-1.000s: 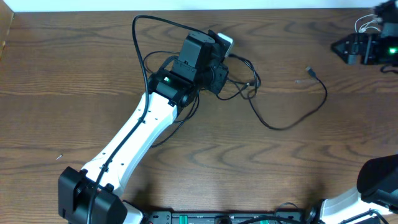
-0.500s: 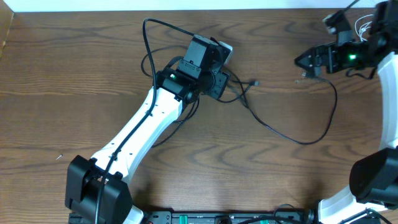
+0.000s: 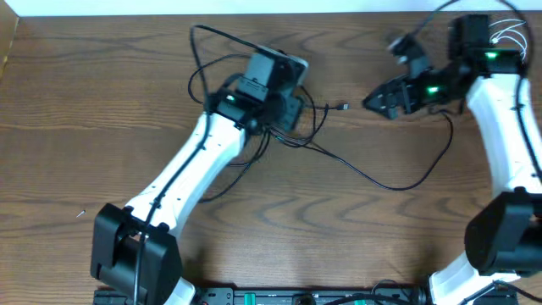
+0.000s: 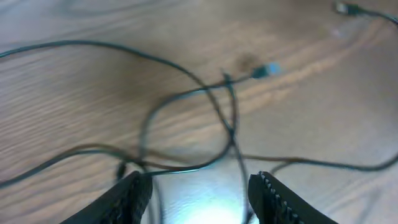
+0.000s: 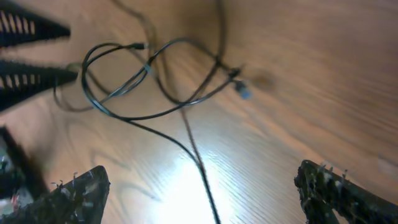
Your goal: Untangle cables
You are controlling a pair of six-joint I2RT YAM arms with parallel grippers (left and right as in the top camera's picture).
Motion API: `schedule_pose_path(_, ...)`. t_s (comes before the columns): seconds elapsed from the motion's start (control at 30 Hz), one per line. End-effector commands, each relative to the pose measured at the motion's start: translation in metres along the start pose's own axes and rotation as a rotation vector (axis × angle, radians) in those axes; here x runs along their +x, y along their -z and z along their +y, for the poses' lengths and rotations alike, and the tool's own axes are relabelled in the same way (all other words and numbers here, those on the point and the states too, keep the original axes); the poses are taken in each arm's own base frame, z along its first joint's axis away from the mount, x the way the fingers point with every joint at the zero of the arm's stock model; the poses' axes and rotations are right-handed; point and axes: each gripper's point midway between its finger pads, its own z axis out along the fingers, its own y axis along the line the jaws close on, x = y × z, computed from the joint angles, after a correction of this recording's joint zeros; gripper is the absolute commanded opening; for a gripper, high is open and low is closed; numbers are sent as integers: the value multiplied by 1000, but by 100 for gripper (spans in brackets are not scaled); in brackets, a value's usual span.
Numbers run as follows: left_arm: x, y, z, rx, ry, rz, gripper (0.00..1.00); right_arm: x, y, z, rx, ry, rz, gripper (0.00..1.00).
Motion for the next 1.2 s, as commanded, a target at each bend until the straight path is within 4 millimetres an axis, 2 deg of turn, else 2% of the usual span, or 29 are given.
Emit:
schedule_pose_path(0.0, -14, 30, 43, -56, 138, -77, 57, 12, -43, 20, -72, 36, 96, 92)
schedule_pose_path(0.13, -15, 46, 73, -102, 198, -103, 58, 27, -73, 24, -28, 94, 208, 92)
schedule_pose_path(0.3, -12, 53, 93, -132, 235, -109, 58, 49, -106, 44, -76, 225, 327, 94)
schedule_pose_path(0.53, -10, 54, 98, -139, 246, -103, 58, 93, -158, 64, -193, 332, 497, 92)
schedule_pose_path(0.63, -10, 54, 98, -139, 246, -102, 58, 106, -172, 66, -216, 332, 544, 92)
schedule_pose_path(0.8, -10, 54, 98, -139, 246, -102, 58, 124, -184, 72, -249, 340, 609, 86)
schedule_pose_path(0.97, -10, 54, 98, -139, 246, -102, 58, 127, -187, 80, -257, 360, 619, 81)
schedule_pose_path(1.17, -10, 54, 98, -139, 246, -102, 58, 129, -190, 87, -263, 373, 628, 60)
